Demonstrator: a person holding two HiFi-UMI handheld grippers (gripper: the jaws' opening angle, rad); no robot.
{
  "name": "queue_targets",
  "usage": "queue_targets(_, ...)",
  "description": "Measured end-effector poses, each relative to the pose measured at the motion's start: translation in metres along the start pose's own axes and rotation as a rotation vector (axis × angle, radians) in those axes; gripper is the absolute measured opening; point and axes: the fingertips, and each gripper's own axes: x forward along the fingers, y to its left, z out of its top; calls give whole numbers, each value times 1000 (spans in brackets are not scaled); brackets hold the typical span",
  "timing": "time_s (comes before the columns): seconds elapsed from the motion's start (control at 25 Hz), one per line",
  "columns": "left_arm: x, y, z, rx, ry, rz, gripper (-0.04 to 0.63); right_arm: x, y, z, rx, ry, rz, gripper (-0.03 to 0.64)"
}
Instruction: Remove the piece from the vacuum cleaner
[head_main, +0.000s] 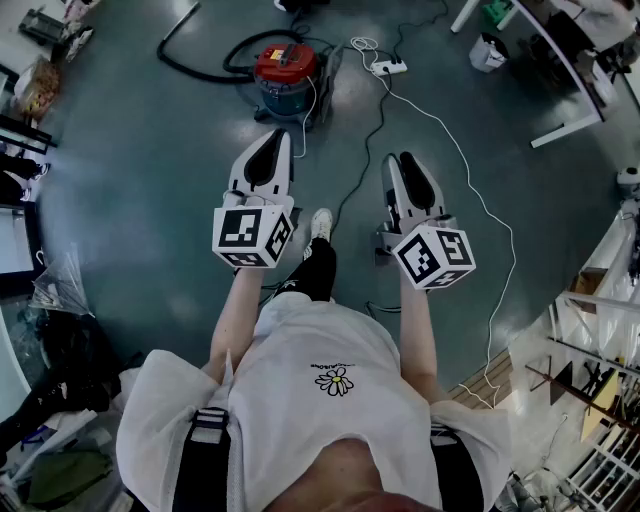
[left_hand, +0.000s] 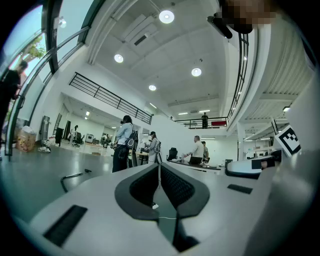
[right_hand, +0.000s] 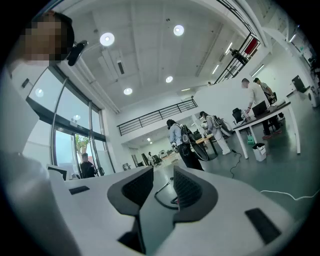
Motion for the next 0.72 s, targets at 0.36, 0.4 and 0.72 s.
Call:
queue_targets(0.36,158,70,19,-23,-21,2,20,148,-58,27,3,69,-71,118)
queue_targets(0.4,173,75,24,-11,-21,-2,20,160,-63,32,4,72,-76,118)
queue_targets(0.72,260,120,22,1,11,50,20,252,-113,43,47,107,-67,118)
